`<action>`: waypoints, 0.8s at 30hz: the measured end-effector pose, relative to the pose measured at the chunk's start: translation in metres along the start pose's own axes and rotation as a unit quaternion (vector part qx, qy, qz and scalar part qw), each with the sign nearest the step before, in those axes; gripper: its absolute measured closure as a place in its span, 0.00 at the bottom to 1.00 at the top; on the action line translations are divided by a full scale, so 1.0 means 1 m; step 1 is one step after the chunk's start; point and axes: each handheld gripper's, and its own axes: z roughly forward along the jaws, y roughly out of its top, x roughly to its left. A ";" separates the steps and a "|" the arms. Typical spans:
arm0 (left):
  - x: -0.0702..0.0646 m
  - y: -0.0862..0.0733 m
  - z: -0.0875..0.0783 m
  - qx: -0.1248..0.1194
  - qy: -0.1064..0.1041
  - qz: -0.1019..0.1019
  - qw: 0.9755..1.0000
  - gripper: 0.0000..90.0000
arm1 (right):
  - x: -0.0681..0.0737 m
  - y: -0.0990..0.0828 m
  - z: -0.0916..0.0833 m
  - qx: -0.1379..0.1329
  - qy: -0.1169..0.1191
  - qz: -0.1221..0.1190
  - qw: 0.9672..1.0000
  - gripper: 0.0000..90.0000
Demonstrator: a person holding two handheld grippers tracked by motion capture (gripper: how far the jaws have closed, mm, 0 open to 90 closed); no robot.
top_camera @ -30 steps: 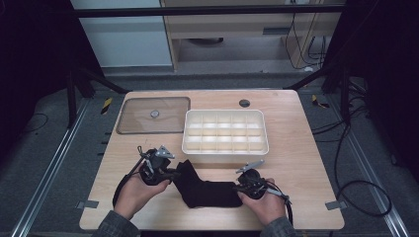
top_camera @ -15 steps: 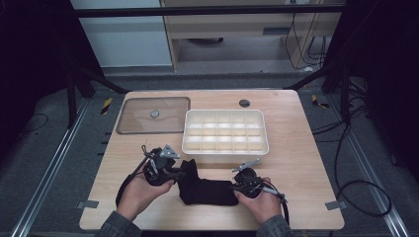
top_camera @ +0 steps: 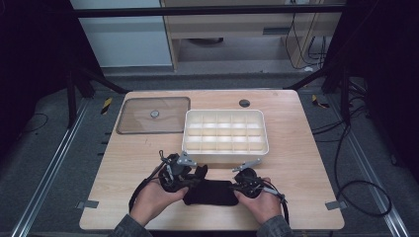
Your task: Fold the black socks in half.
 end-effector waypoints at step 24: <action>-0.026 0.006 0.041 0.035 -0.024 0.028 0.999 0.85 | -0.001 -0.002 0.000 -0.006 0.003 -0.001 1.000 0.85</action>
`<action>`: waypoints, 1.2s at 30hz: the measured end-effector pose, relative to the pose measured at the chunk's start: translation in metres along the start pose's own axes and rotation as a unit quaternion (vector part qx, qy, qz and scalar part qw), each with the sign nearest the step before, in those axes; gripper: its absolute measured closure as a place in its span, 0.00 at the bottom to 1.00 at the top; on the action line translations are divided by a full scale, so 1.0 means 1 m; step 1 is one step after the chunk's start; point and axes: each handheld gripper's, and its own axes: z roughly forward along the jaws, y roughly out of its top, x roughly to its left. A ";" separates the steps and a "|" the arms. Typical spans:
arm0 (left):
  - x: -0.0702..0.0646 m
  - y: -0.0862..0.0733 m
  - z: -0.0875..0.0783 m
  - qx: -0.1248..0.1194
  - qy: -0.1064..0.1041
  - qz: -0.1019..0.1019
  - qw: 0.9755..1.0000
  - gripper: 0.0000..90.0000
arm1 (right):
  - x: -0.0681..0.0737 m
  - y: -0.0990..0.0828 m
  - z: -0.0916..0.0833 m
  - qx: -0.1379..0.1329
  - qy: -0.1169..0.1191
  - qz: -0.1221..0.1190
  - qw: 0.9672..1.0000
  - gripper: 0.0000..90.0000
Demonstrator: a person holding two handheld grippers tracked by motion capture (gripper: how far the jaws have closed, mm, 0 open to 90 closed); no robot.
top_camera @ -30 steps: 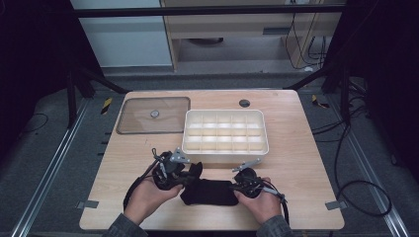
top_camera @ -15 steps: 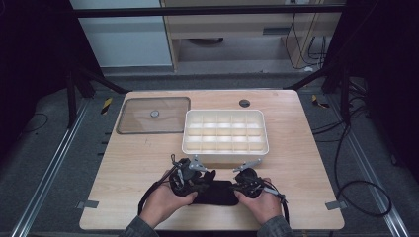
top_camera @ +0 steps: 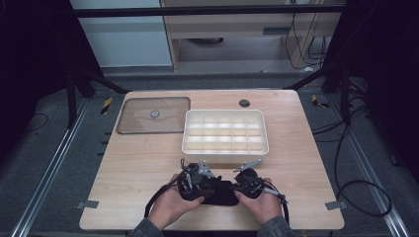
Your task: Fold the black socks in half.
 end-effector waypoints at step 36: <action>-0.011 0.004 -0.002 -0.032 -0.015 -0.008 0.999 0.69 | 0.000 0.000 0.000 0.003 0.001 0.001 1.000 0.83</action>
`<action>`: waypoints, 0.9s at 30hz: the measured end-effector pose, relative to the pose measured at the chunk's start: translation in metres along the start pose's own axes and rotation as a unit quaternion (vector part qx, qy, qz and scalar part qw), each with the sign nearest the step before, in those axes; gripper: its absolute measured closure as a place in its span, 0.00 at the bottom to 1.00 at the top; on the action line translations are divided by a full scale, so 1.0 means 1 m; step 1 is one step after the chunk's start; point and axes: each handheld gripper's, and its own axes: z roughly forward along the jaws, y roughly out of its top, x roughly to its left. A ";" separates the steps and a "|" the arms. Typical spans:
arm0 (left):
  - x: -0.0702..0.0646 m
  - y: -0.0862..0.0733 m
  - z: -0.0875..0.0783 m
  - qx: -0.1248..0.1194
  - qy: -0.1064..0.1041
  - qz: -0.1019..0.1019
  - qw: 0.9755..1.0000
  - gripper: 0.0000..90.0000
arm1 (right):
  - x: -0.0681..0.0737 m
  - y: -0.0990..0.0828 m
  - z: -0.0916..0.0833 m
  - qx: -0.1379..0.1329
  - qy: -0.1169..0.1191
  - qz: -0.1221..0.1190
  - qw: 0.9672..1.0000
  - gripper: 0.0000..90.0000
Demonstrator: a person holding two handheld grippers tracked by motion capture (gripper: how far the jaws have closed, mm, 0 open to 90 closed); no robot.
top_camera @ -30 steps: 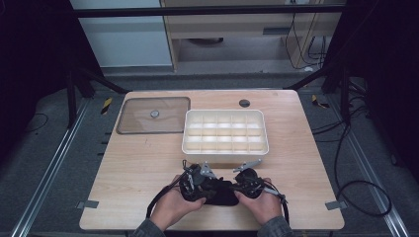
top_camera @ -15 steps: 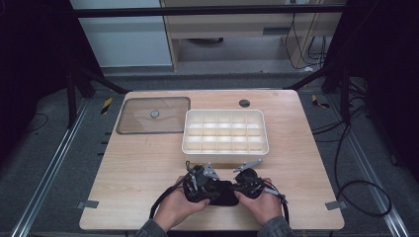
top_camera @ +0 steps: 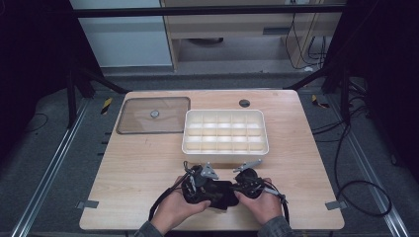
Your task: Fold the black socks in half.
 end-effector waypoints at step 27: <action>0.043 -0.044 -0.026 0.035 0.095 -0.046 0.994 0.49 | 0.003 0.011 -0.030 -0.025 -0.023 -0.014 0.999 0.72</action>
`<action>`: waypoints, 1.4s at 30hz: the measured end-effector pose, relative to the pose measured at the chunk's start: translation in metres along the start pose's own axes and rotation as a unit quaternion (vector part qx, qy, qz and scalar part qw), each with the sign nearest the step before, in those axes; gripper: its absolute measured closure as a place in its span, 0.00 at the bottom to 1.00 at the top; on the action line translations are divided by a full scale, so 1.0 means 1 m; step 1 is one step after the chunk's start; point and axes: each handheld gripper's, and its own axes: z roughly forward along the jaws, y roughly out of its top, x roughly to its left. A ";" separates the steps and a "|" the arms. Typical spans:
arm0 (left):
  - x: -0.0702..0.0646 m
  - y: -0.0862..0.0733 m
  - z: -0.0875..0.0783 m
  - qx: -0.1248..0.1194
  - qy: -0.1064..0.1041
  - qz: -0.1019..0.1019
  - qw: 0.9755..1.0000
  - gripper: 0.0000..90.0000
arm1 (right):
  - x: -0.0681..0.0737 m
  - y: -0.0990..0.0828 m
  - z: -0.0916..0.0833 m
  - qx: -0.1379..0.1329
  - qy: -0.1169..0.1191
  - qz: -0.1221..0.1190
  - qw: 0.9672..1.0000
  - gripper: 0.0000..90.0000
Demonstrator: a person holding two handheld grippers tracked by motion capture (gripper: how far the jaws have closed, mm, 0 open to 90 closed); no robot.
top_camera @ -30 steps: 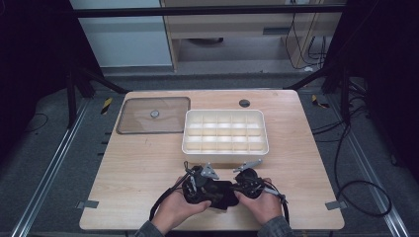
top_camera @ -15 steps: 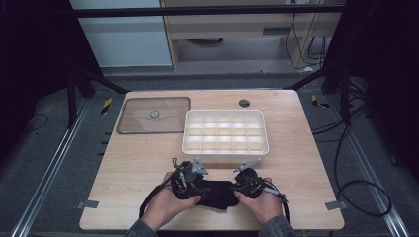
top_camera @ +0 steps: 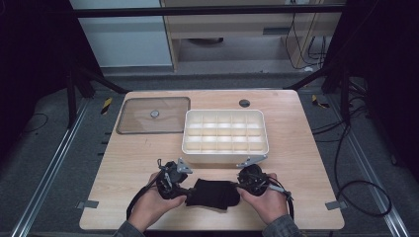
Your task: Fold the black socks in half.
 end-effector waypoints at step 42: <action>-0.007 -0.019 0.035 0.034 -0.061 -0.014 0.997 0.80 | 0.000 -0.013 0.022 0.023 0.004 0.009 1.000 0.72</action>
